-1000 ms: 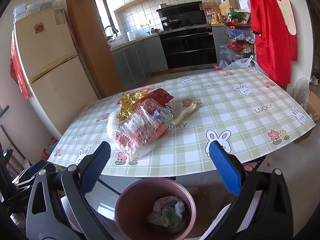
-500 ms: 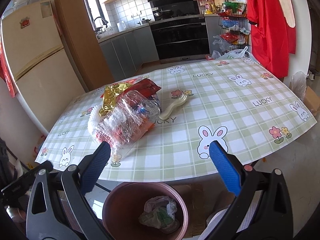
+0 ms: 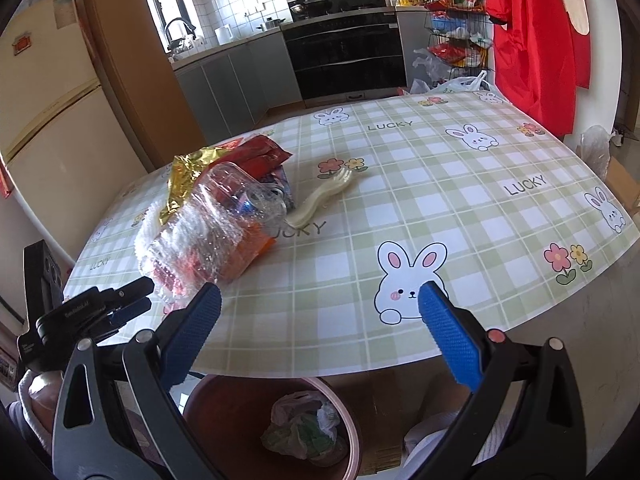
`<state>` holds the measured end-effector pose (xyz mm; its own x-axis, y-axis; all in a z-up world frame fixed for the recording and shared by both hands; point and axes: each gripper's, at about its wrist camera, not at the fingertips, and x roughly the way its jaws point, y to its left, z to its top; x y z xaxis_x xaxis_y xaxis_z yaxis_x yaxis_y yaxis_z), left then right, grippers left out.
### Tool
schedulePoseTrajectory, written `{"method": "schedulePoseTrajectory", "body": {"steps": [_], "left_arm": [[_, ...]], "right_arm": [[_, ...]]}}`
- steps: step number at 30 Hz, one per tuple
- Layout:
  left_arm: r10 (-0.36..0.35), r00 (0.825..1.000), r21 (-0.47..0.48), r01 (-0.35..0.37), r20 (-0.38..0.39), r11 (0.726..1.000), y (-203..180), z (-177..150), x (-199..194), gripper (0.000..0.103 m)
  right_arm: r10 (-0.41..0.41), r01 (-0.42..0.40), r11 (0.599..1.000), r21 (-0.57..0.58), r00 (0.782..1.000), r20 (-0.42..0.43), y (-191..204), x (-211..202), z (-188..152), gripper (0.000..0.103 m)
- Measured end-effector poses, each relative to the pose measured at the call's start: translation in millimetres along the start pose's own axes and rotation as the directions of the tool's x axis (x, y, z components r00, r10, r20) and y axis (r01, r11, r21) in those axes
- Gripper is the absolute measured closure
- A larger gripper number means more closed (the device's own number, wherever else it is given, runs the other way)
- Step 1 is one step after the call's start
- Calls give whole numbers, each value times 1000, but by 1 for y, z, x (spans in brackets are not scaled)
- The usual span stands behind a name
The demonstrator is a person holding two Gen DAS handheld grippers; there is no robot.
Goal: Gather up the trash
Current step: 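Move the left tool to the clear plastic container and close on it, then lift the clear container off the table with the left tool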
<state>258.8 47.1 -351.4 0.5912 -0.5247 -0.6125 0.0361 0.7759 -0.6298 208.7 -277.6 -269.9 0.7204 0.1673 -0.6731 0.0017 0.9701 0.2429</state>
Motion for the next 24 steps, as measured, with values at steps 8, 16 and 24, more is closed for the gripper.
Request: {"method": "schedulePoseTrajectory", "body": {"steps": [8, 16, 24], "left_arm": [[-12, 1000, 3, 12, -15, 1000, 4, 14, 22, 41], [16, 1000, 114, -19, 25, 993, -12, 9, 16, 65], [-52, 996, 173, 39, 76, 984, -36, 7, -13, 74]], "right_arm": [[9, -9, 1000, 19, 999, -35, 1, 18, -3, 6], [10, -10, 1000, 11, 999, -37, 5, 18, -4, 6], [3, -3, 1000, 18, 1000, -25, 2, 13, -4, 6]]}}
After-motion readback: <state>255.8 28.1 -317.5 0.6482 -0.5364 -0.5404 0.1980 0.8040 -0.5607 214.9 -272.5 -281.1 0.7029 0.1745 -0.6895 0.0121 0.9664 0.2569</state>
